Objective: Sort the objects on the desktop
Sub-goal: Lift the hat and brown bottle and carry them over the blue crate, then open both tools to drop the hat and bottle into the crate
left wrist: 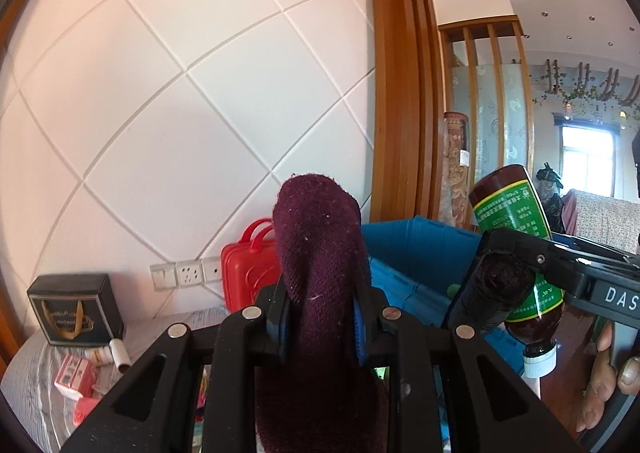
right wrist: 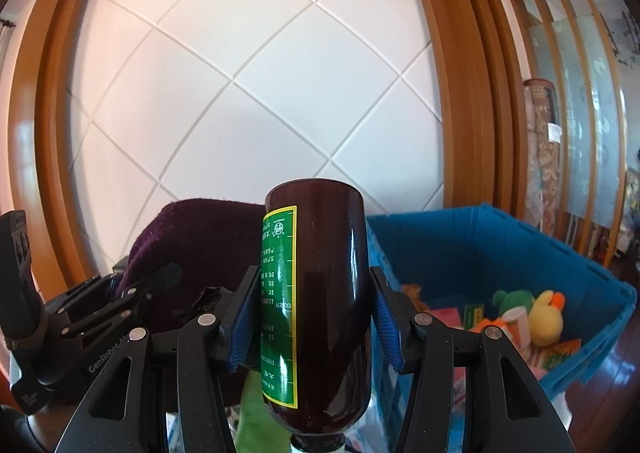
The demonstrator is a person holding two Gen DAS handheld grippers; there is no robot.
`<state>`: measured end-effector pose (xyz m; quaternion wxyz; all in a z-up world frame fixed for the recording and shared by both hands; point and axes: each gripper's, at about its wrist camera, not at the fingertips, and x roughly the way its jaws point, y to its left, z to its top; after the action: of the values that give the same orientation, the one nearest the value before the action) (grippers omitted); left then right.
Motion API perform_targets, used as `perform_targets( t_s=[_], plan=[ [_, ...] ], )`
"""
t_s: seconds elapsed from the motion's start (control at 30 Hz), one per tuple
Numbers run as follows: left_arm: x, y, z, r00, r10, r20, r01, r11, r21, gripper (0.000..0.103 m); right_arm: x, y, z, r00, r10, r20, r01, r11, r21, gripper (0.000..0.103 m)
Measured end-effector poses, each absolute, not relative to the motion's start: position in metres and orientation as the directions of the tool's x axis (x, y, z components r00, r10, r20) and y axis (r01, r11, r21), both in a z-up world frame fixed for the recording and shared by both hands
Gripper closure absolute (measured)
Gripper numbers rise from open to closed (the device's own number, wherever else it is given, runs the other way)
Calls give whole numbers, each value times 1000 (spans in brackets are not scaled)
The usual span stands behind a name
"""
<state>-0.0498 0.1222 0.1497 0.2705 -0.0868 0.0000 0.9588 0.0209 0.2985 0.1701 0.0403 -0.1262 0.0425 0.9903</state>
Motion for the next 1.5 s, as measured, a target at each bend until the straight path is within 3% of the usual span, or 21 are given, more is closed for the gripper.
perform_targets(
  t_s=[0.33, 0.53, 0.77, 0.97, 1.13, 1.2, 1.27, 1.33, 1.5],
  plan=[
    [-69, 176, 209, -812, 566, -140, -563, -824, -67, 80, 20, 334, 234, -979, 101, -179, -115, -991, 72, 52],
    [-82, 221, 273, -789, 607, -98, -605, -795, -54, 80, 17, 364, 299, -981, 163, -109, -166, -986, 13, 52],
    [-86, 271, 308, -755, 650, -80, -649, -759, -46, 80, 25, 407, 352, -968, 247, -40, -247, -969, -6, 52],
    [-106, 318, 302, -728, 670, -146, -670, -740, -58, 80, 27, 453, 352, -944, 324, -59, -324, -946, 3, 52],
    [-128, 348, 273, -715, 660, -231, -668, -742, -54, 78, 13, 493, 328, -923, 352, -152, -359, -933, 20, 51],
    [-136, 358, 261, -705, 652, -277, -667, -743, -53, 67, 5, 507, 316, -916, 347, -201, -361, -932, 41, 47],
    [-136, 361, 254, -700, 656, -283, -676, -736, -35, 40, -1, 515, 304, -902, 349, -255, -371, -927, 44, 3],
    [-133, 361, 251, -710, 647, -279, -673, -740, -4, 30, -1, 522, 297, -906, 334, -260, -359, -932, 57, 1],
    [-127, 354, 254, -710, 653, -263, -678, -735, 4, 30, 4, 523, 286, -913, 311, -265, -343, -935, 84, 1]
  ],
)
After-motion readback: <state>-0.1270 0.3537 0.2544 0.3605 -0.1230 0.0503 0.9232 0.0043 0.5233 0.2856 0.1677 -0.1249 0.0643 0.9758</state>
